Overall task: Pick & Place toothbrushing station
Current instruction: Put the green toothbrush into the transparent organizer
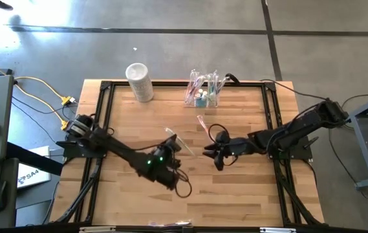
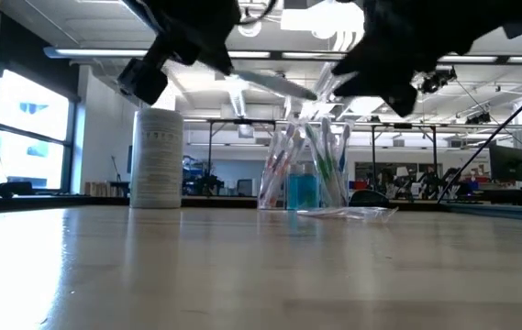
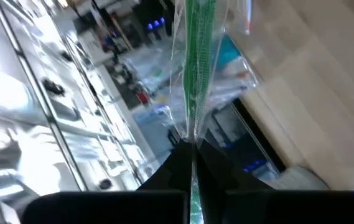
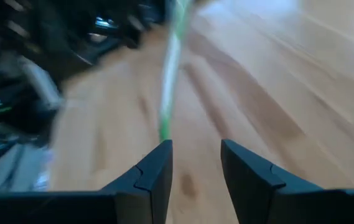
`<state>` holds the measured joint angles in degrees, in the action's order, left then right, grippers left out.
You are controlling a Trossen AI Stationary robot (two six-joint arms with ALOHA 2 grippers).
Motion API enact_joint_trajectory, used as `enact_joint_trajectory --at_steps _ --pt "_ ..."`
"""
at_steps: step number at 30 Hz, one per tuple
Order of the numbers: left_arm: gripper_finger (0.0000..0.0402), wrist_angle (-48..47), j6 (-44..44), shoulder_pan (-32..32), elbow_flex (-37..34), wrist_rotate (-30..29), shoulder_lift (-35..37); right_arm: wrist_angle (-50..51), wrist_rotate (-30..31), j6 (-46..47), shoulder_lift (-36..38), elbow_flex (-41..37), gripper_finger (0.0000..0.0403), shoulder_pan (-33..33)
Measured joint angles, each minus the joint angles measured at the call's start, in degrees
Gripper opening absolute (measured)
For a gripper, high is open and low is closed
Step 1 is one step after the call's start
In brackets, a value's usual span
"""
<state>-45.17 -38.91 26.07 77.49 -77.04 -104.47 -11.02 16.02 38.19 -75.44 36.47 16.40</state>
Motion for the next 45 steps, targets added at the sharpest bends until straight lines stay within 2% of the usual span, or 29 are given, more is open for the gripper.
enact_joint_trajectory --at_steps 4,9,15,22,29,33,45 --pt "0.0 7.22 -7.07 1.35 0.11 -0.05 -0.5 -4.61 -5.9 -6.69 0.02 0.0 0.0128 -1.24" --pt "0.0 13.01 -14.45 1.68 0.17 -1.14 -1.56 -4.69 -7.05 -10.33 0.02 0.0 0.0139 -1.45" --pt "0.0 15.69 -22.19 1.7 0.08 -3.86 -2.93 -4.62 -7.03 -11.82 0.02 0.0 0.0202 -1.57" --pt "0.0 17.41 -24.24 1.67 0.13 -3.19 -3.91 -5.14 -7.03 -12.58 0.02 0.0 0.0265 -1.88" --pt "0.0 19.9 -26.66 -0.66 0.11 -1.4 -3.91 -5.06 -6.87 -12.23 0.02 0.0 0.027 -3.25" --pt "0.0 21.29 -27.41 -2.16 0.11 -1.05 -3.91 -5.41 -4.37 -9.54 -0.84 0.0 0.027 -3.42" --pt "0.0 36.22 -38.51 -2.8 0.11 5.73 -3.91 -9.09 -6.02 -7.77 -6.05 0.0 0.027 -5.41"
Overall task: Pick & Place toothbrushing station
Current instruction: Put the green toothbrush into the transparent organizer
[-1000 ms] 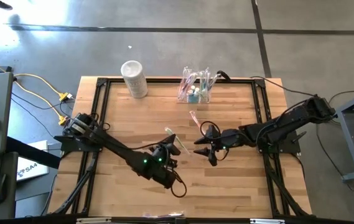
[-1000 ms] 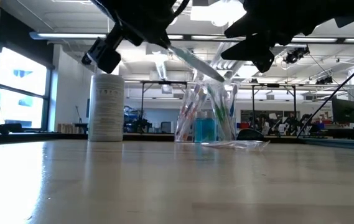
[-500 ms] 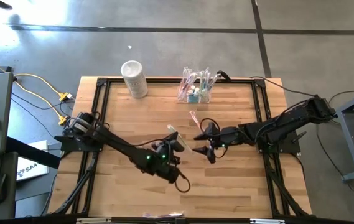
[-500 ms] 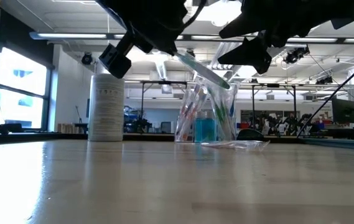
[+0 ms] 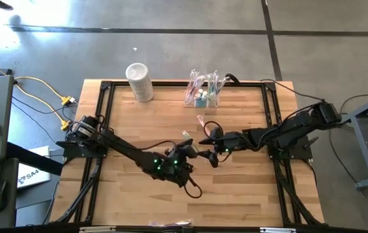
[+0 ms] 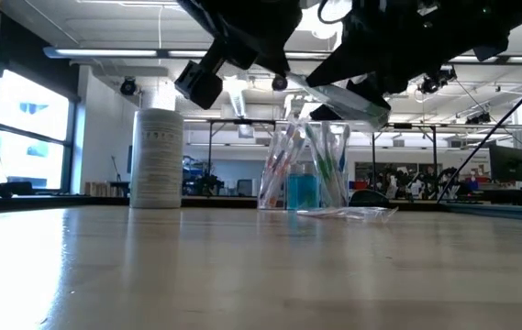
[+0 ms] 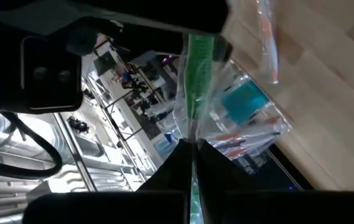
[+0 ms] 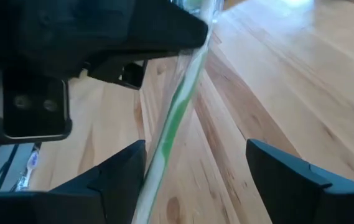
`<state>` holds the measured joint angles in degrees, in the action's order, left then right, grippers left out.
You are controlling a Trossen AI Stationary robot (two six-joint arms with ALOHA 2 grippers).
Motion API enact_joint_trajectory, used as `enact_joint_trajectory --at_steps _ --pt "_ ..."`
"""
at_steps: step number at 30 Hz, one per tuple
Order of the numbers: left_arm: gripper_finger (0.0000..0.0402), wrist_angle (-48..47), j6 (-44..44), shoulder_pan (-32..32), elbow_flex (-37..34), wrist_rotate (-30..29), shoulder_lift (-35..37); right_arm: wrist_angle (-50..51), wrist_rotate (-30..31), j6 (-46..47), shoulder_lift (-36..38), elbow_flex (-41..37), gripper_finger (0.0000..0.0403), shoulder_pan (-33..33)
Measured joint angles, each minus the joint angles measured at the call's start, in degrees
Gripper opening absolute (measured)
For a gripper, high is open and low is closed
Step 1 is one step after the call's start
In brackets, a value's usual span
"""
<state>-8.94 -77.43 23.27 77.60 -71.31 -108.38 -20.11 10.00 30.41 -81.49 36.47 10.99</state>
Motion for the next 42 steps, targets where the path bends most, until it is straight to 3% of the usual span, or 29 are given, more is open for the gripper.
enact_joint_trajectory --at_steps 5,9,13,17,19,27,36,39,42 --pt "0.0 2.33 -2.13 -0.07 0.0 1.01 0.01 0.1 -0.15 -0.16 -0.51 0.0 0.0268 -0.18" --pt "0.0 2.38 -2.13 -0.07 0.0 1.55 0.02 0.17 -0.47 -0.68 -0.51 0.0 0.0234 -0.16" --pt "0.0 2.4 -2.29 -0.02 0.0 1.54 0.02 0.15 -2.7 -1.87 -0.51 0.0 0.0157 -0.3" --pt "0.0 2.4 -2.28 -0.07 0.0 1.51 0.02 0.19 -2.97 -3.49 -0.51 0.0 0.0048 -0.51" --pt "0.0001 2.45 -2.26 0.01 0.0 1.48 0.05 0.89 -2.24 -3.67 -0.53 -0.02 0.0019 -0.58" --pt "0.001 3.03 -1.81 0.13 0.0 4.11 0.13 0.92 -1.93 -3.67 -0.53 -0.02 0.0017 -0.53" --pt "0.0126 12.7 3.15 1.6 0.0 5.57 0.23 0.34 -2.15 -4.11 -0.51 0.0 0.0017 -0.5" --pt "0.0175 12.82 3.17 2.47 0.0 2.69 0.37 1.41 -2.04 -4.3 -0.5 0.0 0.0017 -0.52" --pt "0.0214 12.58 3.75 3.39 0.0 -7.0 0.39 5.23 -0.1 -4.85 0.56 0.0 0.0017 -1.07"
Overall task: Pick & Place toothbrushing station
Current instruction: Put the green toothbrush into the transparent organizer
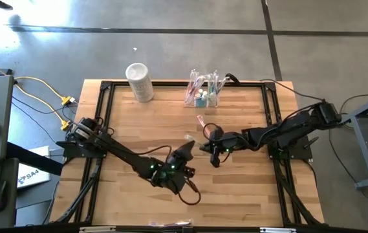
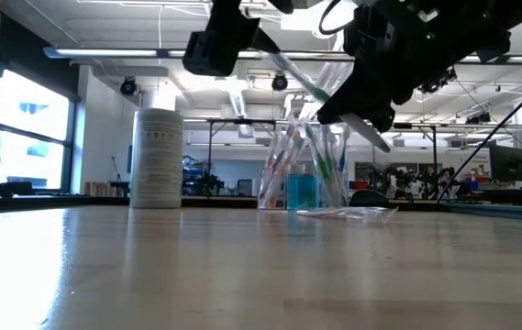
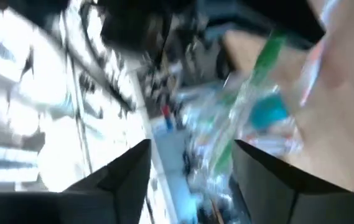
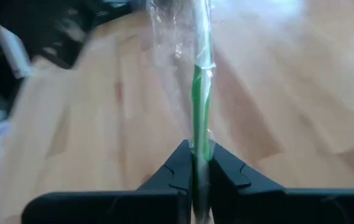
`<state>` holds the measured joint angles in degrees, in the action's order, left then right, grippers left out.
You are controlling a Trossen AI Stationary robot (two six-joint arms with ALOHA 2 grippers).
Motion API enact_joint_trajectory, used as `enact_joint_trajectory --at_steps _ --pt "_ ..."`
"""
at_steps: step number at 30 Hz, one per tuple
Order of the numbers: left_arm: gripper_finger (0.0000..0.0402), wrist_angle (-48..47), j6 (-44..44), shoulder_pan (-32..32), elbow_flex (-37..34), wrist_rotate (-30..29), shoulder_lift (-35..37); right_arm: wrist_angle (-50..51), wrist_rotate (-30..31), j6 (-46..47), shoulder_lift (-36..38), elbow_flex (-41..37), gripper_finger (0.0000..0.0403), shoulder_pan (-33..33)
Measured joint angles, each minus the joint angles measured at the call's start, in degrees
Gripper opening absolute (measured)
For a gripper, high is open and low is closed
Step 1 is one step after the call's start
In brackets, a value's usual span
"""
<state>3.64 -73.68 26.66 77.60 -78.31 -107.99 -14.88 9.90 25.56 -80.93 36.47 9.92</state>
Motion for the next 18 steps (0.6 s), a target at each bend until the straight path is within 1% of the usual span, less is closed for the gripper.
enact_joint_trajectory --at_steps 1,2,4,6,9,11,12,14,16,17,18 --pt "0.0223 -0.8 1.26 0.06 0.02 -1.99 0.11 0.91 0.93 -0.02 0.57 0.0 0.0017 -0.28" --pt "0.0232 -2.76 3.14 0.05 0.02 -2.73 0.48 1.76 1.77 -0.04 1.19 0.0 0.0017 -0.42" --pt "0.0244 -8.78 7.54 0.01 0.0 -2.19 1.7 3.64 3.25 -0.19 2.57 0.0 0.0017 -0.68" --pt "0.0249 -14.85 13.65 -0.69 0.0 1.22 3.51 4.76 4.14 -0.36 3.69 0.0 0.0017 -0.69" --pt "0.0249 -24.66 27.28 -3.38 0.0 9.47 7.45 6.79 5.09 -0.55 6.3 0.0 0.0017 -0.49" --pt "0.0248 -30.53 38.48 -6.01 0.0 17.67 11.07 7.1 5.8 -0.73 7.62 0.03 0.0017 -0.04" --pt "0.0248 -33.03 43.61 -7.43 0.0 22.74 12.98 7.35 6.78 -1.04 8.0 0.07 0.0017 0.42" --pt "0.0248 -34.61 52.33 -10.71 -0.13 34.98 16.37 7.98 8.79 -2.34 8.75 0.04 0.0017 1.54" --pt "0.0248 -32.17 56.64 -13.94 -2.16 47.15 19.23 6.36 10.65 -3.61 8.97 0.04 0.0017 2.53" --pt "0.0248 -28.99 57.59 -15.41 -3.75 52.04 20.37 5.65 11.68 -3.95 9.01 0.07 0.0017 2.9" --pt "0.0248 -25.65 58.02 -16.65 -5.6 55.28 21.16 5.23 12.72 -4.47 9.0 0.09 0.0017 3.2"
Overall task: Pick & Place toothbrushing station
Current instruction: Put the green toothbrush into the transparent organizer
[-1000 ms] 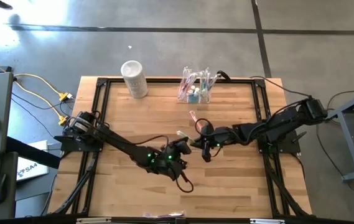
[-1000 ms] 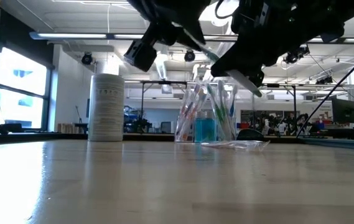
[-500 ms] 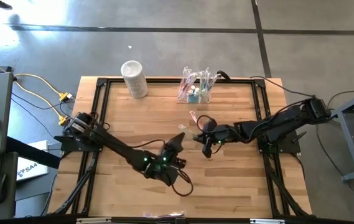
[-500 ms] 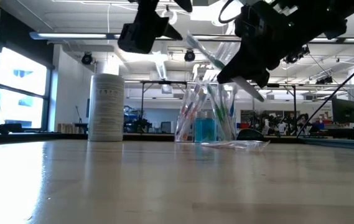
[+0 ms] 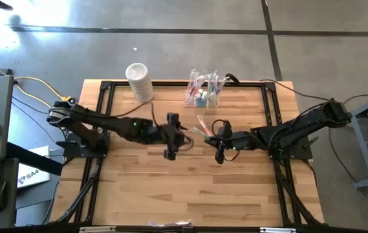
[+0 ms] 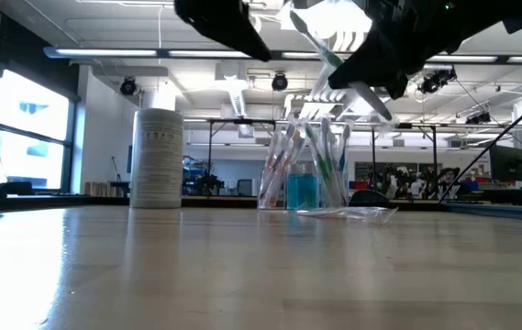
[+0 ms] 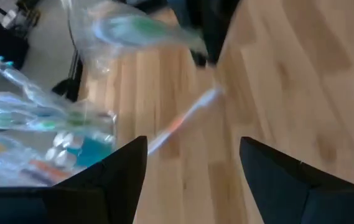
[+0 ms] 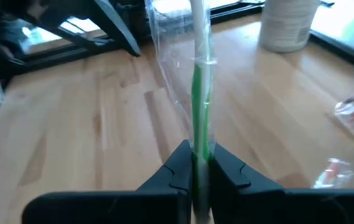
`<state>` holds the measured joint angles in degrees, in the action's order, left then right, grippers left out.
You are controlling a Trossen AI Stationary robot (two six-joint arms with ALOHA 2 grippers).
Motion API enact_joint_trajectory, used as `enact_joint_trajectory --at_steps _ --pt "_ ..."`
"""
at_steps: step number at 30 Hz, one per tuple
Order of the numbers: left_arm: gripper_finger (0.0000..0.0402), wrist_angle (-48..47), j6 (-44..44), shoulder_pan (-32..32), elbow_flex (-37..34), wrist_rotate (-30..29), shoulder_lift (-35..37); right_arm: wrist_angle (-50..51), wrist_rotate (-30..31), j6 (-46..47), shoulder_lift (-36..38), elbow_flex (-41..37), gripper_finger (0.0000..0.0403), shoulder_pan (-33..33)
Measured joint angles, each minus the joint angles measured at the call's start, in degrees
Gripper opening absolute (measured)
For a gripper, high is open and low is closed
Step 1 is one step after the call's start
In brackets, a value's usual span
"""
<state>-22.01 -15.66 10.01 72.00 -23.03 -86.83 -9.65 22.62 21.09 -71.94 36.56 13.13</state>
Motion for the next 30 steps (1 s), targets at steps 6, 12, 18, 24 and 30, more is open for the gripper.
enact_joint_trajectory --at_steps 6,12,18,24,30 --pt "0.0248 26.42 2.51 -3.65 -12.17 6.33 2.34 -1.47 5.9 -2.4 -0.51 -0.07 0.0017 2.36" --pt "0.0248 53.57 8.34 -5.99 -21.83 22.21 2.29 -3.64 8.93 -4.78 -0.51 -0.07 0.0017 4.3" --pt "0.0248 60.3 15.16 -8.28 -23.21 23.48 1.19 -6.84 8.58 -7.27 -0.51 -0.07 0.0017 4.45" --pt "0.0248 66.57 17.07 -8.89 -23.23 24.27 -1.99 -7.86 8.43 -7.86 -0.53 -0.07 0.0017 3.97" --pt "0.0248 71.08 17.24 -8.89 -23.25 24.46 -4.66 -7.74 8.39 -8.24 -0.55 -0.07 0.0017 3.97"
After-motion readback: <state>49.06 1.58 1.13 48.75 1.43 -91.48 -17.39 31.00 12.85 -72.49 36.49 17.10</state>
